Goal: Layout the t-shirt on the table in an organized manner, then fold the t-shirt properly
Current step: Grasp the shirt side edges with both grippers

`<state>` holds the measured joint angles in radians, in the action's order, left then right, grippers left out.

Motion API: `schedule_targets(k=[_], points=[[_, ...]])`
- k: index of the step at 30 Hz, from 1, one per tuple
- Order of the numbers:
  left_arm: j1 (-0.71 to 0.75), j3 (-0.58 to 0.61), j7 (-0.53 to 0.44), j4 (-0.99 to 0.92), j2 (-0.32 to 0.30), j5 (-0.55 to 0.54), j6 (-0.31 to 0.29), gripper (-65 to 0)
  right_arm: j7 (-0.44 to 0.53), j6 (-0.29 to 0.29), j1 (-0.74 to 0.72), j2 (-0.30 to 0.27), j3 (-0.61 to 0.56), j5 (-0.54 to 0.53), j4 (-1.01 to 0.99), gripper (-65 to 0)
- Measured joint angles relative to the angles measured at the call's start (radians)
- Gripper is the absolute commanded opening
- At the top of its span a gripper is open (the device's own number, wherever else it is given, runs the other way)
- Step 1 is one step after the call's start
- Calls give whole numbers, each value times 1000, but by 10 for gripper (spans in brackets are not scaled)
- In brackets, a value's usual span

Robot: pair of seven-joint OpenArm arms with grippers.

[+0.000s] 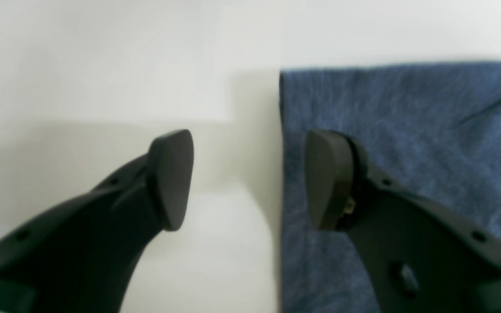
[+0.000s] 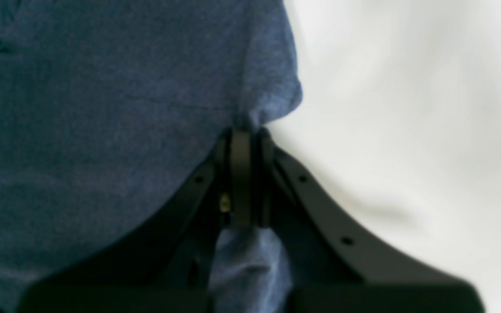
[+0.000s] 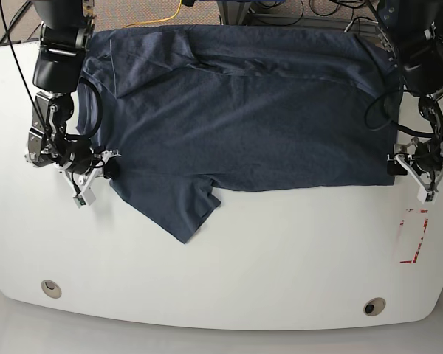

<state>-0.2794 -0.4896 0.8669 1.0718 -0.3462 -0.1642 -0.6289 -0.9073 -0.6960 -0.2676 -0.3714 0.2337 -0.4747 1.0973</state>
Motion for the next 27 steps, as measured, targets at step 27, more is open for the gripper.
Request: schedule_targets(k=[27], points=[[-42,73,-61,-69,42,-11,4,-335,0,0,0,14,0,0,0,-650]])
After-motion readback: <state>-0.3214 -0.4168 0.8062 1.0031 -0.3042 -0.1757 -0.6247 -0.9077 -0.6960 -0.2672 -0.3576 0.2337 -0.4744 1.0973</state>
